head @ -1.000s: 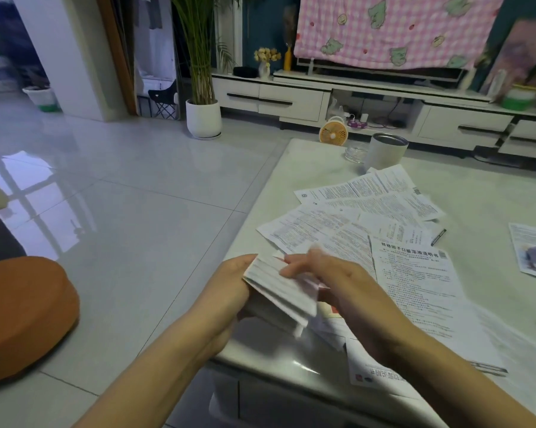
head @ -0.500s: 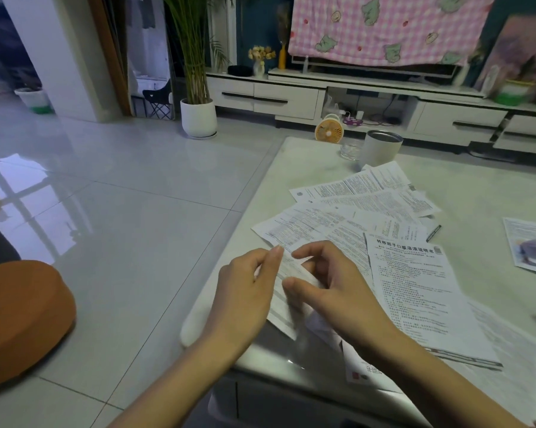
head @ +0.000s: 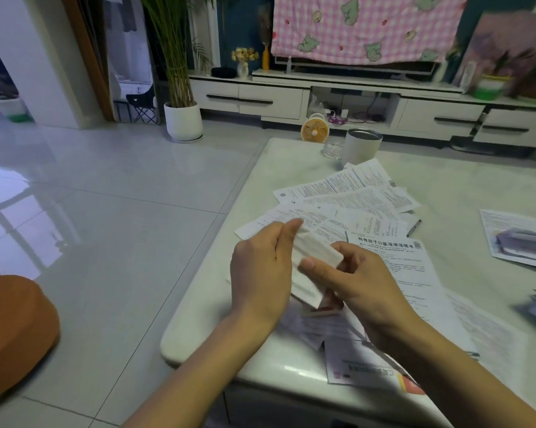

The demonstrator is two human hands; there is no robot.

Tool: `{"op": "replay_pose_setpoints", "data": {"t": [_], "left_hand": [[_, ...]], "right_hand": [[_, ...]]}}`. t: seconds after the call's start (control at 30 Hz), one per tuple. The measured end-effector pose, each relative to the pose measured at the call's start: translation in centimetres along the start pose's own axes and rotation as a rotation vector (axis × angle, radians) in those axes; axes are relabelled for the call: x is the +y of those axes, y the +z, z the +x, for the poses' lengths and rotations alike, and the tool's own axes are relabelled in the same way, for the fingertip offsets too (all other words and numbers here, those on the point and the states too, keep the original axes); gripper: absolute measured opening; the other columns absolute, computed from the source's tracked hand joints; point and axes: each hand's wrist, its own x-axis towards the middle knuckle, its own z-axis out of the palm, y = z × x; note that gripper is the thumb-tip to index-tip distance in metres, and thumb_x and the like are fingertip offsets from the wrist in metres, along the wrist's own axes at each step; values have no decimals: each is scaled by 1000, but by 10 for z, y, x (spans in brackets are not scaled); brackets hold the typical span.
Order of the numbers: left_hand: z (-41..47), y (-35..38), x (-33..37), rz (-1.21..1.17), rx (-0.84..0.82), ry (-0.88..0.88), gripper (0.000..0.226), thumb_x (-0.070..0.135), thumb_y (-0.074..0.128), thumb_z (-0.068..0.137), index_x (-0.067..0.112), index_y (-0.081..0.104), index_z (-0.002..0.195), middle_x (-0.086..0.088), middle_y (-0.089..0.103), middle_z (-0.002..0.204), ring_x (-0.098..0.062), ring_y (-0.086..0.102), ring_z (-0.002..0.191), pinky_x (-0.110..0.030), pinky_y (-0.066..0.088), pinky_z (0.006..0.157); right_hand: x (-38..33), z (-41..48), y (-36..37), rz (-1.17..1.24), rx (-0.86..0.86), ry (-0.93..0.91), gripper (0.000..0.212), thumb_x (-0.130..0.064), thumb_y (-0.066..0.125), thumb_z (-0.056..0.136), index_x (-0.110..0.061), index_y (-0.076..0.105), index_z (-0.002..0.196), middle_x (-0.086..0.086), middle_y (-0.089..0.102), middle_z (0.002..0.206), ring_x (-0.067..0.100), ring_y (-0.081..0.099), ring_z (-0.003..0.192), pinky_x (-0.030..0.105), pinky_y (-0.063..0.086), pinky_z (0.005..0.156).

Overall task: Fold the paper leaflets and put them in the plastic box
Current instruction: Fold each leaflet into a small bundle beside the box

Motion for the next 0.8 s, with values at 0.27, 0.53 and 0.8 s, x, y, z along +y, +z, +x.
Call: {"op": "replay_pose_setpoints", "data": {"t": [0.27, 0.53, 0.8], "left_hand": [[6, 55, 36, -177, -118, -76, 38, 27, 48, 96, 24, 43, 59, 10, 45, 48, -2, 47, 45, -7, 34, 43], [-6, 98, 69, -392, -642, -441, 10, 10, 50, 94, 13, 58, 99, -5, 71, 80, -16, 61, 45, -20, 45, 42], [-10, 123, 72, -294, -753, -531, 18, 8, 43, 94, 10, 61, 100, -5, 71, 83, -17, 65, 55, -25, 50, 51]], "right_hand": [[-7, -11, -59, -103, 188, -61, 21, -6, 67, 83, -5, 54, 67, 1, 51, 46, 12, 45, 40, 20, 36, 39], [-35, 1, -201, -254, 542, -134, 26, -3, 58, 89, -7, 51, 64, -5, 44, 42, 6, 37, 36, 16, 31, 36], [-22, 72, -319, -518, 744, 439, 27, -5, 62, 88, -3, 50, 63, 11, 51, 57, 18, 46, 46, 13, 34, 29]]}}
